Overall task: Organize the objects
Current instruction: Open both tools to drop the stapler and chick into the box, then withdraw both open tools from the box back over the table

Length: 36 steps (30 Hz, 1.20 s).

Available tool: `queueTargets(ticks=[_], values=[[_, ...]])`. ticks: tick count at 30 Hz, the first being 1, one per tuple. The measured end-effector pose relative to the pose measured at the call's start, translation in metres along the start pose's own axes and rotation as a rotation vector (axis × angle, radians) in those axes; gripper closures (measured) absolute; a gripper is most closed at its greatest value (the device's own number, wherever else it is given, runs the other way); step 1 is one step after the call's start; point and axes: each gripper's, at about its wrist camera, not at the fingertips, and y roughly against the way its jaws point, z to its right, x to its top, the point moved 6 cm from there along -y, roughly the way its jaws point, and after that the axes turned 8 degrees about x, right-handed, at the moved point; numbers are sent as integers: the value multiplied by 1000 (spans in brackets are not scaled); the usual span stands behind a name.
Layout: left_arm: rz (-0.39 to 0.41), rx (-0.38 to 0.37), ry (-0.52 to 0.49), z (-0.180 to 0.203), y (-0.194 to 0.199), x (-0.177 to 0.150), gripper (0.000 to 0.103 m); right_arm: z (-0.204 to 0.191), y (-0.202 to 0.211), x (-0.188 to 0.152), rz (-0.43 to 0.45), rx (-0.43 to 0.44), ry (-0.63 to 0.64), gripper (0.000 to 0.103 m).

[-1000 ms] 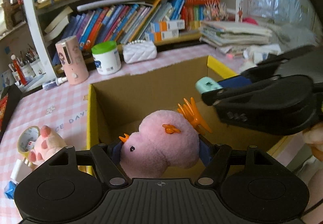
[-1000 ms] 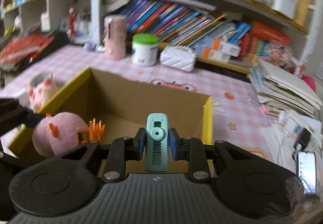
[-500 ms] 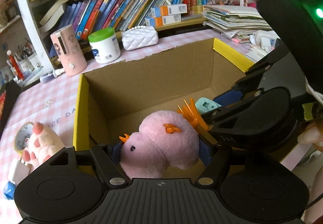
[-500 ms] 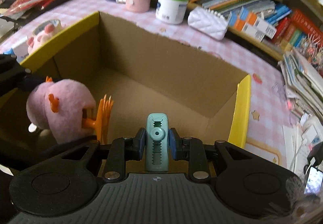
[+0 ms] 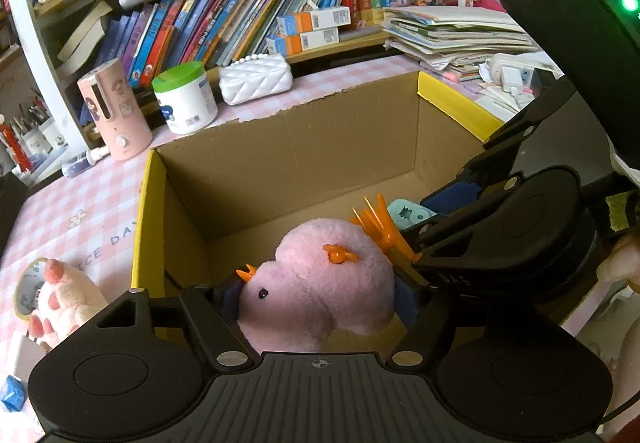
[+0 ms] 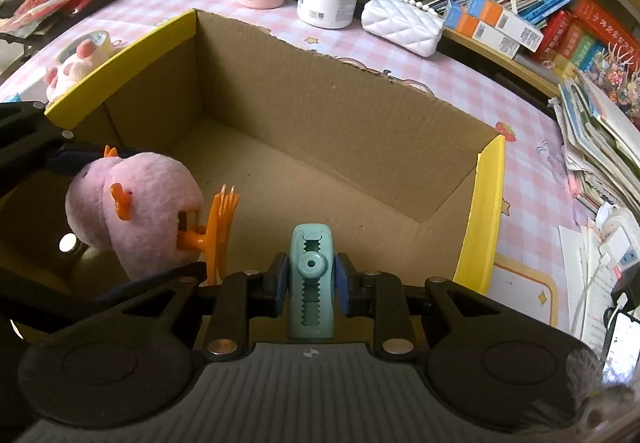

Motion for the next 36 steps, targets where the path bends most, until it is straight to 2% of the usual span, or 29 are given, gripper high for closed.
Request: queueTargets(ticks=[8, 9, 12, 22, 24, 29, 36], values=[[14, 23, 17, -1, 4, 0, 27, -1, 1, 0, 3, 5, -3, 80], [25, 20, 24, -2, 7, 0, 27, -2, 3, 0, 18, -1, 0, 75], [66, 45, 23, -5, 19, 1, 21, -5, 14, 2, 89, -27, 14, 70], [194, 29, 90, -26, 73, 2, 19, -18, 74, 2, 314, -67, -134, 68], [212, 27, 117, -33, 84, -1, 18, -23, 88, 0, 360, -89, -172, 62], [257, 32, 142, -47, 108, -14, 15, -34, 119, -13, 452, -159, -263, 59], [254, -23, 165, -60, 127, -44, 15, -59, 142, -48, 498, -288, -354, 59]])
